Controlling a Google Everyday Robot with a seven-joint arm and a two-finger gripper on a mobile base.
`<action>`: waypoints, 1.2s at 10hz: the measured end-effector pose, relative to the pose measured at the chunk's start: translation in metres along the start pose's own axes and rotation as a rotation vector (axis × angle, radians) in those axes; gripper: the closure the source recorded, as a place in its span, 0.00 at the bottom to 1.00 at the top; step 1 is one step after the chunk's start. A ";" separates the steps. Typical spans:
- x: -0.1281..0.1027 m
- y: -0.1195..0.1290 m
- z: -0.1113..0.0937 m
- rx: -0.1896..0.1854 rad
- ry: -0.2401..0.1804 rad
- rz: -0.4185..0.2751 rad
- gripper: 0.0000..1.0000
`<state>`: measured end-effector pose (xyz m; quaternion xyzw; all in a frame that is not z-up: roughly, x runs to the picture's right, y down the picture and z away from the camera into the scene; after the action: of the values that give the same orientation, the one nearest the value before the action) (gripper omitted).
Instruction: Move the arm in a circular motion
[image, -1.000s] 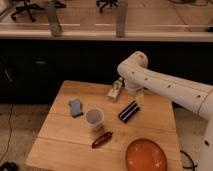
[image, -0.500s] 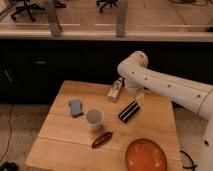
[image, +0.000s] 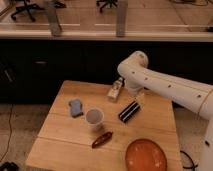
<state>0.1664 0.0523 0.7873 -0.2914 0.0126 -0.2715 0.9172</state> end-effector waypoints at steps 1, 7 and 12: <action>0.000 0.000 0.000 0.000 0.000 -0.006 0.20; 0.001 0.005 -0.001 0.004 0.002 -0.052 0.20; 0.000 0.008 -0.001 0.005 0.005 -0.105 0.20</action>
<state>0.1700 0.0576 0.7821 -0.2890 -0.0012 -0.3197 0.9024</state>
